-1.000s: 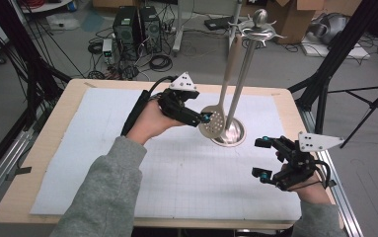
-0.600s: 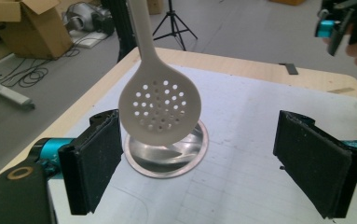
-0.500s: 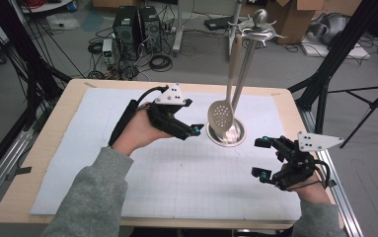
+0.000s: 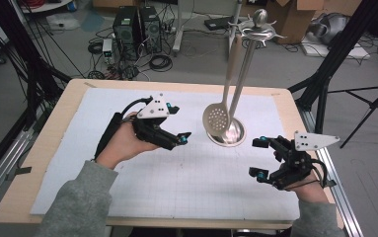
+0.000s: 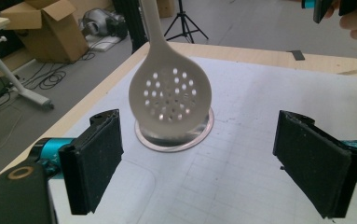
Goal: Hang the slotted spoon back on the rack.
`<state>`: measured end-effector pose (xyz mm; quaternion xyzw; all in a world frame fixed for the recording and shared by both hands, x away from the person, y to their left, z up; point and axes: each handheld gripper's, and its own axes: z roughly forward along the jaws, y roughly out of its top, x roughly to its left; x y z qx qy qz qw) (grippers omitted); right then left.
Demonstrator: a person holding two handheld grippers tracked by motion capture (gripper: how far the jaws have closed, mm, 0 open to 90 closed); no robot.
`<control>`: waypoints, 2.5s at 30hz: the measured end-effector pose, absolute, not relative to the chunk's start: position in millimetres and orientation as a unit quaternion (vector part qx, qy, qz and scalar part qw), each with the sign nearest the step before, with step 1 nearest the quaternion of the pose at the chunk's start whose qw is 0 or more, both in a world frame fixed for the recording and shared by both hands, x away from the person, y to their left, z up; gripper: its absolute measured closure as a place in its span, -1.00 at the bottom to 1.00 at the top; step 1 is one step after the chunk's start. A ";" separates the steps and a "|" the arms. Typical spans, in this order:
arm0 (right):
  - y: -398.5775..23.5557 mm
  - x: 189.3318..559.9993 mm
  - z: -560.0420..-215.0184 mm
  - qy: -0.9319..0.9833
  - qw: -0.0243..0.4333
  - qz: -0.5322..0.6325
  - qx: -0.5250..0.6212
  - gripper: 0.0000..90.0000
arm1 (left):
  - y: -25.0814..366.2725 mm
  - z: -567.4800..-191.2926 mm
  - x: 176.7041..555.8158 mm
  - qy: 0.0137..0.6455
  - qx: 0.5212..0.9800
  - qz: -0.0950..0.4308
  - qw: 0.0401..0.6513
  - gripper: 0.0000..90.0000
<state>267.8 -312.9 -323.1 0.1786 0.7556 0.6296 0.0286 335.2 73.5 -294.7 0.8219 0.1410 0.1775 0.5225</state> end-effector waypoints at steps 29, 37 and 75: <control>-305.8 274.1 -323.4 0.758 0.025 0.625 0.183 -0.89 | 151.2 -310.0 288.4 0.187 0.775 0.210 0.566 -0.64; -296.9 279.4 -324.3 0.765 0.021 0.620 0.176 -0.89 | 187.5 -318.7 269.7 0.221 0.756 0.226 0.573 -0.64; -310.2 279.3 -325.1 0.752 0.077 0.618 0.214 -0.89 | 290.2 -345.6 242.8 0.300 0.690 0.262 0.604 -0.66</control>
